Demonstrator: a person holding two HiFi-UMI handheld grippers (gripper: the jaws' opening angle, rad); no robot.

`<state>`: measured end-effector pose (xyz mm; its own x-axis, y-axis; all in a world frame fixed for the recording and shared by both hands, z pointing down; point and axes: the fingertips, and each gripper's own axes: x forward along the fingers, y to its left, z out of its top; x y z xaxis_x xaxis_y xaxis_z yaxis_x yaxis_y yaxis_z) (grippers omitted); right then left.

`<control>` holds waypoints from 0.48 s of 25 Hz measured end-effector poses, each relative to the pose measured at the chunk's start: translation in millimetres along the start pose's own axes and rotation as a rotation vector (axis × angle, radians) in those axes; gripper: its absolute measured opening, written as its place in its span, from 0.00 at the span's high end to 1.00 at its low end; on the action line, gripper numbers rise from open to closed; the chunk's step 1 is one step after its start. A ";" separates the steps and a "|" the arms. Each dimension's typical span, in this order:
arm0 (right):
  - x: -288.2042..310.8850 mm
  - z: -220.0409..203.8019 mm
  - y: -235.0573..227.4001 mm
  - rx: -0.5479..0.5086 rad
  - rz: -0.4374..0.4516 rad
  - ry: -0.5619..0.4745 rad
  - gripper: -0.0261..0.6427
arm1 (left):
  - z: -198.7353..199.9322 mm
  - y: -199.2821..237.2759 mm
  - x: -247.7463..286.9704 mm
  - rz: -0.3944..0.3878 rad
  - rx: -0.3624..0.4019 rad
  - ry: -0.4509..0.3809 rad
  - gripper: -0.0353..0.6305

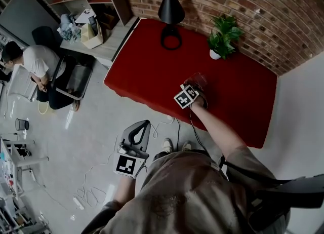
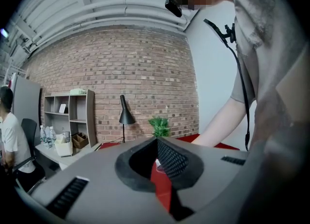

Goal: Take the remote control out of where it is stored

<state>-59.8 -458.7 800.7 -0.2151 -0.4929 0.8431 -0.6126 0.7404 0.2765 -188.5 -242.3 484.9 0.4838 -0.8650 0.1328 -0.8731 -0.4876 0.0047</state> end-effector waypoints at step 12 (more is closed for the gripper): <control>-2.0 -5.7 -11.9 -0.012 -0.094 0.003 0.83 | -5.6 -0.1 -0.5 -0.021 0.005 -0.004 0.94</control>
<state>-47.8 -464.0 798.4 -0.1550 -0.5590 0.8146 -0.6207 0.6965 0.3599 -188.9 -241.1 490.4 0.5019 -0.8553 0.1288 -0.8626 -0.5058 0.0025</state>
